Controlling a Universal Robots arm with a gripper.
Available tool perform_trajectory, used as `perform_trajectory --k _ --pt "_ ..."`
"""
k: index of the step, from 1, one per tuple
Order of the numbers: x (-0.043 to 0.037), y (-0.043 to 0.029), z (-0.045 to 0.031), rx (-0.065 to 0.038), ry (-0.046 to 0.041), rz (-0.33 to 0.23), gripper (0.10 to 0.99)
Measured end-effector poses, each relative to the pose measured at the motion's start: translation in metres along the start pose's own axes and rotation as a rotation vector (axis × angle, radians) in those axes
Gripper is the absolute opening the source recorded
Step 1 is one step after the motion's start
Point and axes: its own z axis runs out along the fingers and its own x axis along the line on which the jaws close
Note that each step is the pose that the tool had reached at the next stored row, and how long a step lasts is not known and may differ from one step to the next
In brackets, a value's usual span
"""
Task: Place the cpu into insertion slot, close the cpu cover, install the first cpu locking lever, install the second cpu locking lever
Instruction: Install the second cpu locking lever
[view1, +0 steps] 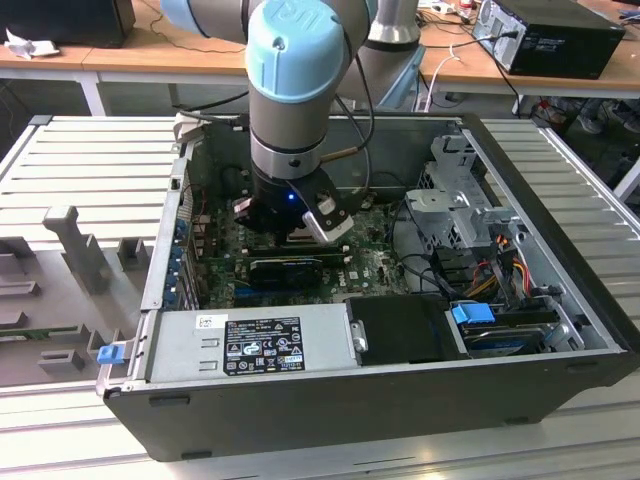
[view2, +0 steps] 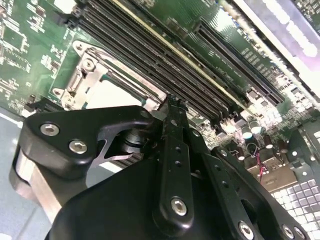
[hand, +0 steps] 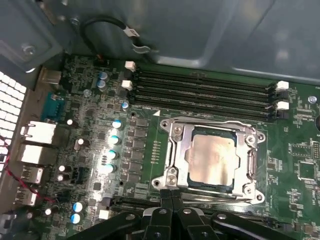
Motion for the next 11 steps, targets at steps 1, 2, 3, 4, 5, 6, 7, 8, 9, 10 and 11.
perform_trajectory --k 1,2,3,4,5,6,7,8,9,10,11 --pt "0.0013 -0.0014 0.0000 -0.008 -0.0009 -0.001 0.106" --pt "0.0032 -0.0036 0.0004 -0.020 -0.0022 -0.003 0.106" --pt "0.0041 -0.0048 0.0010 -0.026 -0.0027 -0.004 0.106" --pt "0.0044 -0.0052 0.0017 -0.029 -0.0028 -0.005 0.106" --pt "0.0045 -0.0056 0.0037 -0.031 -0.0029 -0.006 0.106" --pt "0.0045 -0.0061 0.0052 -0.032 -0.0028 -0.006 0.106" --pt "0.0045 -0.0064 0.0066 -0.033 -0.0028 -0.006 0.106" --pt "0.0045 -0.0069 0.0086 -0.035 -0.0030 -0.007 0.106" --pt "0.0045 -0.0075 0.0106 -0.044 -0.0037 -0.008 0.106" --pt "0.0045 -0.0077 0.0115 -0.050 -0.0045 -0.009 0.106" --pt "0.0045 -0.0078 0.0123 -0.056 -0.0051 -0.010 0.106"
